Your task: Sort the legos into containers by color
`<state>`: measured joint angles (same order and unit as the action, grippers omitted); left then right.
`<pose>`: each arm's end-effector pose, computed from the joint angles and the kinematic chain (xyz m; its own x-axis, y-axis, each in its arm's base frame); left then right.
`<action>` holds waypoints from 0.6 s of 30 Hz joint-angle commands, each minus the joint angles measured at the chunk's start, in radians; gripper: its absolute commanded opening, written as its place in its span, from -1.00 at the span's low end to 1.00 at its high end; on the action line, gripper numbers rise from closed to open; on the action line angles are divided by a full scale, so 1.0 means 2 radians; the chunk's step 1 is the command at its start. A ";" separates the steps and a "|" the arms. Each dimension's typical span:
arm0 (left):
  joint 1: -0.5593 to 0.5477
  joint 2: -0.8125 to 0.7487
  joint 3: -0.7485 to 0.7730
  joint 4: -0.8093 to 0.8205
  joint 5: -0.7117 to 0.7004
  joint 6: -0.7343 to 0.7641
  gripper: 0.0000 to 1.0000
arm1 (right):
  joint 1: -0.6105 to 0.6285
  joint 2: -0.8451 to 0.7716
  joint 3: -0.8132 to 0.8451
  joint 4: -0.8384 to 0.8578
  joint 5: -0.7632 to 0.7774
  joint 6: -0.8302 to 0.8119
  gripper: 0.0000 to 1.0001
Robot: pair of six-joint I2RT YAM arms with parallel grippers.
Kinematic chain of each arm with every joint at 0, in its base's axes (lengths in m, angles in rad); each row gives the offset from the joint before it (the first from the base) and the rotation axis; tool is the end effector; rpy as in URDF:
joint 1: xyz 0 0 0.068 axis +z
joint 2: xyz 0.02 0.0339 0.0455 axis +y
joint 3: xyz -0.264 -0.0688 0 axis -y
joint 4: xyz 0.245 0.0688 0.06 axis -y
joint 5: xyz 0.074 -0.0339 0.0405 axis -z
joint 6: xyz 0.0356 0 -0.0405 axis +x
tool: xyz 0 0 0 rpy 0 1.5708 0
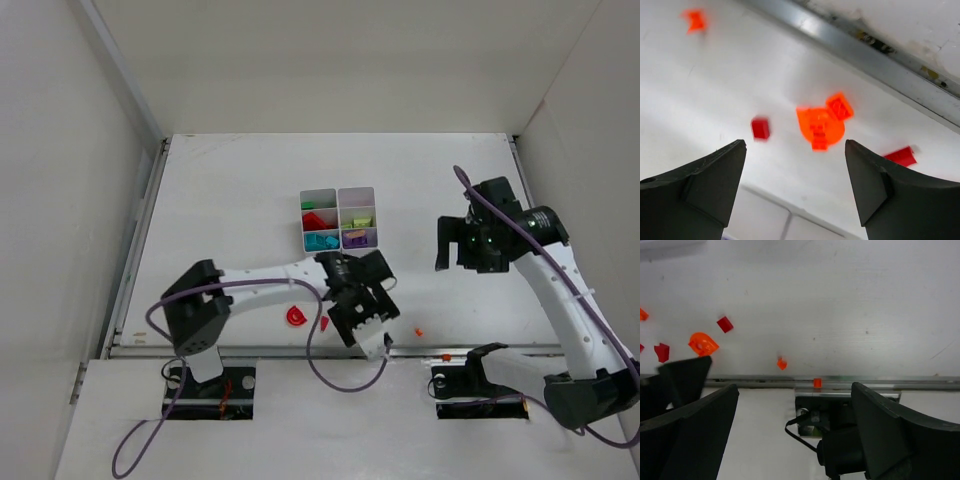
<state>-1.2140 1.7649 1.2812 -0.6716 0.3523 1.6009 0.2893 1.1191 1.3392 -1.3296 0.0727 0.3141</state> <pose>0.1139 -0.3408 0.2134 0.9373 0.1714 -0.3034 0.2915 -0.8628 0.4130 0.1728 0.0487 0.3650 -0.8946 0.0552 -0.4434 0.0240 0.9968 0.0757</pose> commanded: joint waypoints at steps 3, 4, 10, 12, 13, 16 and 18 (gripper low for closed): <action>0.065 -0.120 -0.066 0.076 0.104 -0.173 0.55 | -0.001 -0.022 -0.082 -0.022 -0.039 0.060 1.00; 0.078 -0.134 -0.081 0.076 0.115 -0.218 0.55 | -0.001 -0.026 -0.099 -0.022 -0.045 0.067 1.00; 0.184 -0.208 -0.111 0.081 0.157 -0.326 0.55 | 0.021 0.018 -0.145 -0.012 -0.033 0.094 1.00; 0.214 -0.219 -0.123 0.094 0.165 -0.374 0.55 | 0.036 0.054 -0.145 -0.012 -0.033 0.094 1.00; 0.229 -0.228 -0.123 0.102 0.165 -0.393 0.55 | 0.040 0.065 -0.145 -0.016 -0.033 0.094 1.00; 0.285 -0.248 -0.141 0.148 0.170 -0.470 0.57 | 0.056 0.109 -0.145 -0.016 -0.033 0.088 1.00; 0.323 -0.257 -0.157 0.174 0.164 -0.505 0.57 | 0.064 0.128 -0.145 -0.011 -0.033 0.088 1.00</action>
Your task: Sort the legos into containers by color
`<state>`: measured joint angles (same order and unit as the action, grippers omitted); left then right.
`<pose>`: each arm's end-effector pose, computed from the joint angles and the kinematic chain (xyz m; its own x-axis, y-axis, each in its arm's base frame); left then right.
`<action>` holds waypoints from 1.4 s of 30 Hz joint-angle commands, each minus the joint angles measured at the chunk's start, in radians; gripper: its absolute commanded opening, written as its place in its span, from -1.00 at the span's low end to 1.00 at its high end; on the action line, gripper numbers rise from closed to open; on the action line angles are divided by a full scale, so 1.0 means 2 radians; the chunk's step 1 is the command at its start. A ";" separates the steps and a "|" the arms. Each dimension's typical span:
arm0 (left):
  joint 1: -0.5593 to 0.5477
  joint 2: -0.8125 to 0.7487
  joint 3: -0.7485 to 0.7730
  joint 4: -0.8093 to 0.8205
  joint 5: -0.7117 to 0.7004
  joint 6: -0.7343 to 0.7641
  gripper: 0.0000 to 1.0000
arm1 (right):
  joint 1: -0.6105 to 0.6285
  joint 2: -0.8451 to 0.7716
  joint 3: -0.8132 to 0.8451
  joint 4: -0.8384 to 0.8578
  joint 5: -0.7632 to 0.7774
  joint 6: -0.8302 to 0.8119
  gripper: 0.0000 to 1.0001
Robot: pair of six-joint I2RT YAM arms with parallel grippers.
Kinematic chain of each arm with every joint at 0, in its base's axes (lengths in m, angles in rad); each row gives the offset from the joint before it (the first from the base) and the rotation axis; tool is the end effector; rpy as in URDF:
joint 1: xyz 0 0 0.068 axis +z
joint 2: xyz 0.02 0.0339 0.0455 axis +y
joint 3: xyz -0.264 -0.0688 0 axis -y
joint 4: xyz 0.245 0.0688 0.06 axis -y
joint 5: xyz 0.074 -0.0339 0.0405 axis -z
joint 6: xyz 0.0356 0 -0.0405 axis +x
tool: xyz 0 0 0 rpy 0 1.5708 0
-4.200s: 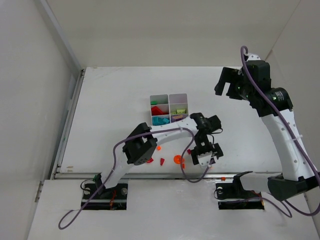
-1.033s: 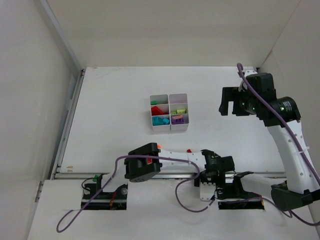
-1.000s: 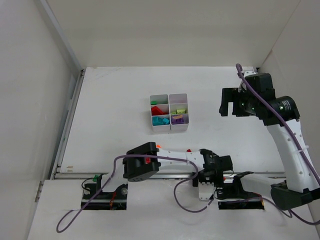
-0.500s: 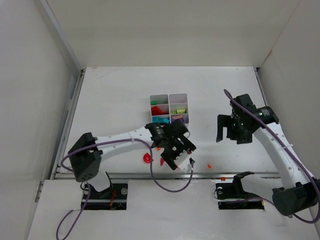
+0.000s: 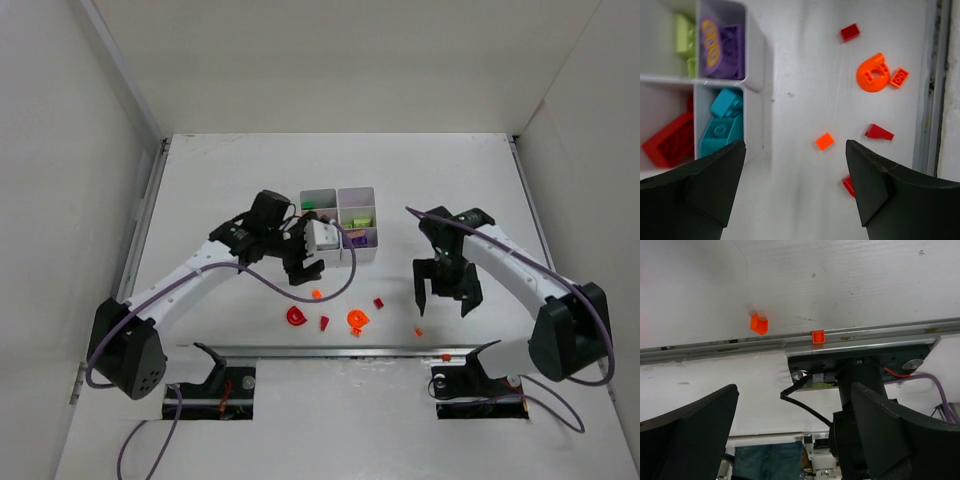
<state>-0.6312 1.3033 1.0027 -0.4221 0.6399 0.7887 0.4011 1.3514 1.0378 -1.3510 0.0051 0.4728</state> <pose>0.2126 -0.1818 0.2850 0.2160 0.5470 -0.8088 0.9672 -0.0068 0.2538 0.1877 0.0794 0.2435 -0.9940 0.0731 0.0811 0.0694 0.9965 -0.0472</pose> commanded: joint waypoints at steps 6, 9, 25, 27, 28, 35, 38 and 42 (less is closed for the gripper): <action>0.110 -0.046 -0.043 0.101 -0.002 -0.160 0.57 | 0.008 -0.021 -0.061 0.077 -0.021 0.114 1.00; 0.116 -0.047 -0.053 0.101 -0.023 -0.160 0.59 | 0.008 -0.060 -0.140 0.115 -0.049 0.148 1.00; 0.116 -0.042 -0.067 0.135 -0.025 -0.200 0.59 | 0.058 -0.071 -0.204 0.147 -0.065 0.260 1.00; 0.116 -0.042 -0.067 0.135 -0.025 -0.200 0.59 | 0.070 -0.082 -0.224 0.167 -0.071 0.261 1.00; 0.116 -0.042 -0.067 0.135 -0.025 -0.200 0.59 | 0.076 -0.087 -0.240 0.187 -0.071 0.261 1.00; 0.116 -0.042 -0.077 0.135 -0.025 -0.205 0.59 | 0.149 -0.090 -0.263 0.241 -0.060 0.315 1.00; 0.116 -0.046 -0.077 0.135 -0.020 -0.200 0.59 | 0.190 -0.074 -0.263 0.241 -0.049 0.320 1.00; 0.116 -0.047 -0.077 0.135 -0.025 -0.200 0.59 | 0.217 -0.054 -0.247 0.246 -0.044 0.312 0.92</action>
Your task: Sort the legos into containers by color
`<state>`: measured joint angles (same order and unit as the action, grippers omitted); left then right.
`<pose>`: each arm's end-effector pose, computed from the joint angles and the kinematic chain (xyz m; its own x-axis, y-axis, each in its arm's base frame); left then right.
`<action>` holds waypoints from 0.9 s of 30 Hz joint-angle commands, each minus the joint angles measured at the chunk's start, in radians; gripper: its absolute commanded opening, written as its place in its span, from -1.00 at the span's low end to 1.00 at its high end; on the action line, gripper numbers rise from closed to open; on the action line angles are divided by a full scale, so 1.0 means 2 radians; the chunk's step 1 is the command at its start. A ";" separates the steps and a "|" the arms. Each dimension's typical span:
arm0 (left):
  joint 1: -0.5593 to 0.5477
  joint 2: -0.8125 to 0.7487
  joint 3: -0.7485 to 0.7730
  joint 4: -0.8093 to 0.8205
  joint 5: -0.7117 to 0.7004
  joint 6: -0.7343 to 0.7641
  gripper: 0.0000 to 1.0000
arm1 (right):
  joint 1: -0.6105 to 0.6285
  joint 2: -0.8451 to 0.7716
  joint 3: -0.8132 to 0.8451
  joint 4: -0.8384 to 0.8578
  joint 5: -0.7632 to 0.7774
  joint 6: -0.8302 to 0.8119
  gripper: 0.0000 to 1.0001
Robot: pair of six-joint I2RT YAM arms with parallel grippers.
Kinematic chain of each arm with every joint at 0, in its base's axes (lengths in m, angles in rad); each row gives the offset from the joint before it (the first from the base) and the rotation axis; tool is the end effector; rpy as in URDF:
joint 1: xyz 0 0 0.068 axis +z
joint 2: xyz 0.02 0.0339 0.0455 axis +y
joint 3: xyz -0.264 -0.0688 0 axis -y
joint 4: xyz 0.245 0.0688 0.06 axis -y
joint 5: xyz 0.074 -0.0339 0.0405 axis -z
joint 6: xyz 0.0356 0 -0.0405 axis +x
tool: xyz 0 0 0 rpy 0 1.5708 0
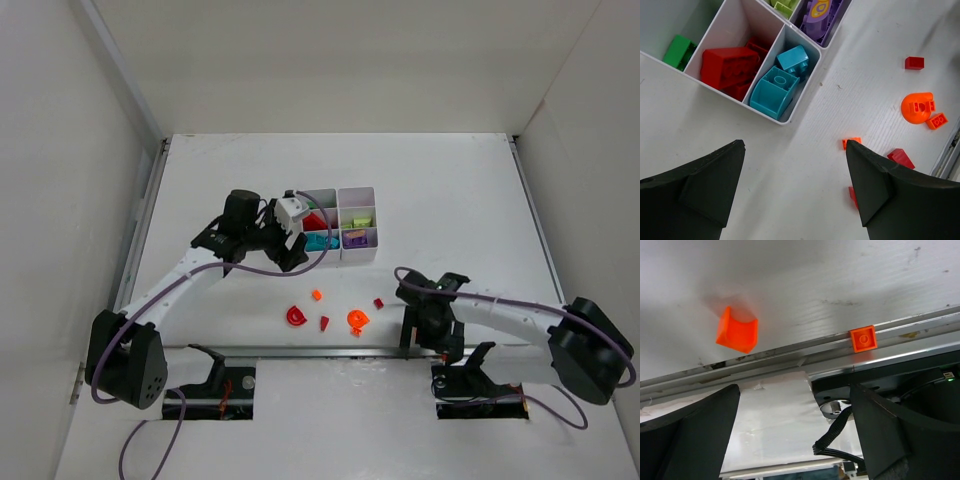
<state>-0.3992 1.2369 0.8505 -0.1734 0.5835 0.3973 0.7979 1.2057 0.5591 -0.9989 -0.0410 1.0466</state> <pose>0.2420 -0.1234 0.2711 -0.1592 0.4176 -0.8946 0.8851 0.4618 0.0581 0.1032 0.1079 0.1511 -0.9659 0.2485 0.0727 0.2458 0.9683 -0.0442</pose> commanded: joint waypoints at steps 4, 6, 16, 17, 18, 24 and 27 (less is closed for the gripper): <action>0.000 -0.013 -0.006 0.011 0.003 -0.004 0.59 | 0.043 0.064 0.052 0.055 0.008 -0.029 0.87; 0.000 -0.018 -0.006 0.016 0.003 -0.004 0.59 | 0.047 0.077 0.069 0.050 0.033 -0.055 0.87; 0.000 -0.028 -0.006 0.016 0.003 0.008 0.59 | 0.047 0.069 0.161 0.009 0.157 -0.151 0.92; 0.000 -0.028 -0.006 0.016 0.003 0.008 0.59 | 0.047 0.059 0.161 0.017 0.162 -0.174 0.92; 0.000 -0.033 -0.006 0.016 0.003 0.008 0.59 | 0.047 0.041 0.165 0.037 0.162 -0.196 0.92; 0.000 -0.038 -0.016 0.016 0.003 0.008 0.59 | 0.047 -0.030 0.189 0.074 0.203 -0.240 0.98; 0.000 -0.038 -0.016 0.016 0.012 0.008 0.59 | 0.047 -0.057 0.200 0.090 0.256 -0.270 0.98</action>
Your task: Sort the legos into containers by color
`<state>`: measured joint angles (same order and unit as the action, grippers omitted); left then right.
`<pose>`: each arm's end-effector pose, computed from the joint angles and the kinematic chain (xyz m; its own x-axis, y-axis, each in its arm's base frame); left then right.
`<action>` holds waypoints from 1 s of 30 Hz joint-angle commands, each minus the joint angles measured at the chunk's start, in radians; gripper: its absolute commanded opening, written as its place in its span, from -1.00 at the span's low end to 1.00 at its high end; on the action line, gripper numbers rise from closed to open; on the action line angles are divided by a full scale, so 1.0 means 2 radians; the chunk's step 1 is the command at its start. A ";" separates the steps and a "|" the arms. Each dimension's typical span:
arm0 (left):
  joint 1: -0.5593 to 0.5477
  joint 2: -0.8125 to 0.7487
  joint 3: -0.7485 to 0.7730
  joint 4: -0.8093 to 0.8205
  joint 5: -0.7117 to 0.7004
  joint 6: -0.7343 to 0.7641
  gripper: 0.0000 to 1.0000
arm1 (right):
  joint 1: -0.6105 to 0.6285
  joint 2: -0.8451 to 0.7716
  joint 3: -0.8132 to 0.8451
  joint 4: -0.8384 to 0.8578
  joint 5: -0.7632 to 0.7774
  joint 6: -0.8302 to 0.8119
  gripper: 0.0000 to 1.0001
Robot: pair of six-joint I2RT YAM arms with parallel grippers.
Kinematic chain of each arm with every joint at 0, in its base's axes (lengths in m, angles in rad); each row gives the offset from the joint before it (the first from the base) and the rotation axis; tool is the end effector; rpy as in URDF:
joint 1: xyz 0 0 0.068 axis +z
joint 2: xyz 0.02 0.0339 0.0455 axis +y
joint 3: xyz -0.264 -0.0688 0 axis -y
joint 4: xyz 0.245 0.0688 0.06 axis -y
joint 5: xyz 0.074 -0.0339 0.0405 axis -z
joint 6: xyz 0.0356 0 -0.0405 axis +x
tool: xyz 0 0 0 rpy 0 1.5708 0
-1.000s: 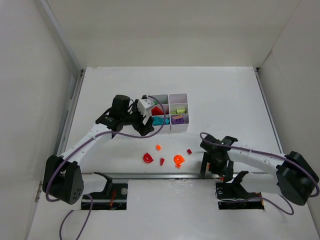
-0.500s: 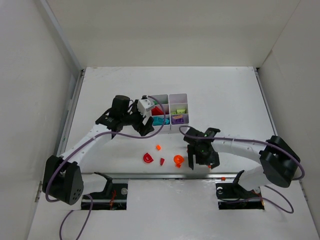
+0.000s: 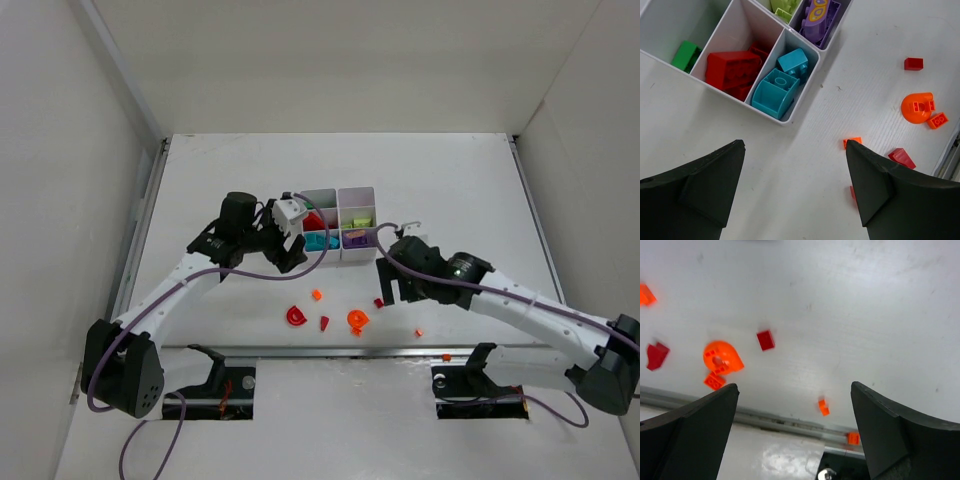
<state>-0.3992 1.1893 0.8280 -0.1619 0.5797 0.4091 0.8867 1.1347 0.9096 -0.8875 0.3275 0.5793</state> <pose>0.2338 -0.1198 0.2762 -0.1191 0.4115 -0.9036 0.8826 0.4608 0.0935 0.1405 0.1542 0.2600 -0.8268 -0.1937 -0.5281 -0.2285 0.9735 0.0007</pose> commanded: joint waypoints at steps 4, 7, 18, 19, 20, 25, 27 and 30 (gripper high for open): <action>0.000 -0.014 -0.004 0.022 0.019 -0.004 0.59 | -0.066 -0.037 0.012 0.085 0.024 -0.069 0.98; 0.000 -0.014 -0.004 0.033 0.019 -0.016 0.59 | -0.081 -0.016 0.037 0.118 0.011 -0.141 0.98; 0.000 -0.029 -0.026 0.039 0.014 -0.016 0.59 | -0.247 0.040 0.039 0.151 -0.122 -0.478 0.94; 0.000 -0.029 -0.026 0.039 0.009 -0.016 0.59 | -0.256 0.034 0.028 0.121 -0.160 -0.522 0.84; 0.000 -0.035 -0.026 0.039 0.009 -0.016 0.59 | -0.262 0.034 0.028 0.108 -0.174 -0.567 0.75; 0.000 -0.035 -0.041 0.050 0.004 -0.011 0.59 | -0.282 0.077 0.033 0.008 -0.166 -0.657 0.67; 0.000 -0.035 -0.041 0.055 0.004 -0.007 0.59 | -0.282 0.083 0.022 -0.042 -0.142 -0.707 0.67; 0.000 -0.035 -0.046 0.059 -0.001 0.000 0.59 | -0.282 0.069 -0.014 -0.094 -0.096 -0.766 0.67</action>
<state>-0.3992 1.1488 0.7490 -0.0917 0.5800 0.3954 0.3275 1.3087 0.9329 -0.9039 0.0761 -0.7486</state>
